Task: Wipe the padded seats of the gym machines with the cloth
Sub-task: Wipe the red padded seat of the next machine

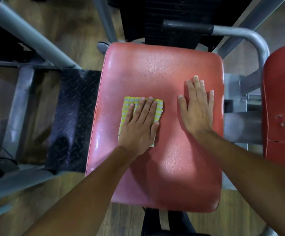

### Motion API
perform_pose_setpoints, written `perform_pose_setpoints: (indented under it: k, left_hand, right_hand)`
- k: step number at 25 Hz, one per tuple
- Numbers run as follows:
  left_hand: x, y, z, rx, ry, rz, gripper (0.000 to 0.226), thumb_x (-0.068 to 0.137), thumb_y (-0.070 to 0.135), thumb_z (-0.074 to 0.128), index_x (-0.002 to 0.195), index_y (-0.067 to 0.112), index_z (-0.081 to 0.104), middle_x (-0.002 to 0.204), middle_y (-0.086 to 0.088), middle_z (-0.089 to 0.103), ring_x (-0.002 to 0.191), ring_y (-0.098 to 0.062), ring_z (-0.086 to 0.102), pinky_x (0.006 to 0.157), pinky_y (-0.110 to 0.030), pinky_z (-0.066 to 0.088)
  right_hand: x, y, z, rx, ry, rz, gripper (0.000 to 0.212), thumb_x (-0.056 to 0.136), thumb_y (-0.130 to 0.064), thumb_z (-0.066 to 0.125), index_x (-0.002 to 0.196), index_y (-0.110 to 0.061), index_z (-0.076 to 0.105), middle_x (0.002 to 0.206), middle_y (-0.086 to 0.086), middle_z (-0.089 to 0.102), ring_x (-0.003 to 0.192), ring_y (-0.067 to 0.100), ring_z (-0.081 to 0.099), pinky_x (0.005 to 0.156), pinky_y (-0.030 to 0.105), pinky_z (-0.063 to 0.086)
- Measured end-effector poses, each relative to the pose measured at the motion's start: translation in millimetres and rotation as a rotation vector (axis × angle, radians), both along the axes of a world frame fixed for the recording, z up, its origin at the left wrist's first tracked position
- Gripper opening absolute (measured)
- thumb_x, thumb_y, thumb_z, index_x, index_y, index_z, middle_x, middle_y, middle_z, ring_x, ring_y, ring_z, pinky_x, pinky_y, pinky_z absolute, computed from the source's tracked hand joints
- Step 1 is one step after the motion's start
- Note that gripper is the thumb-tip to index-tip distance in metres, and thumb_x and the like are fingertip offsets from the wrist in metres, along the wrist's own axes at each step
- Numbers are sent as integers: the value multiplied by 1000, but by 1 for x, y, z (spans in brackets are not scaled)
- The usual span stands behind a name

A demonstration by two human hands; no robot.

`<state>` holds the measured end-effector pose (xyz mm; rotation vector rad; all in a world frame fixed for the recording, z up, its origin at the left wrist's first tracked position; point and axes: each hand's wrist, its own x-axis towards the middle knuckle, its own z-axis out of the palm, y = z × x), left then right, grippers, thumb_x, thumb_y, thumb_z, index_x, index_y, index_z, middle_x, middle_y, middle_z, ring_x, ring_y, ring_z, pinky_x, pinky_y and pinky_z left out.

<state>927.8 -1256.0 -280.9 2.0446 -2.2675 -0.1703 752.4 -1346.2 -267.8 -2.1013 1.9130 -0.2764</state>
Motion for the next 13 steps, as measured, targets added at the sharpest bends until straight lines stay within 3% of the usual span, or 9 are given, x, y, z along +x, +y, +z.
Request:
perform_pose_setpoints:
  k: [7,13]
  left_hand:
    - [3,-63,-3,-32,-18,-12,58,102,39,26,152,11,24,161,-5,20,150,-22,12,122,-47,14]
    - [10,-119,-5,-51,-89,10,58,103,41,22,153,11,20,162,-6,17,150,-22,12,122,-46,13]
  right_hand:
    - [23,-58,-7,-48,10,49,54,102,-35,31,153,-20,25,163,0,15,151,17,8,122,46,0]
    - [34,-87,-27,-58,67,80,55,104,-43,22,154,-22,21,163,-2,16,151,18,9,122,47,5]
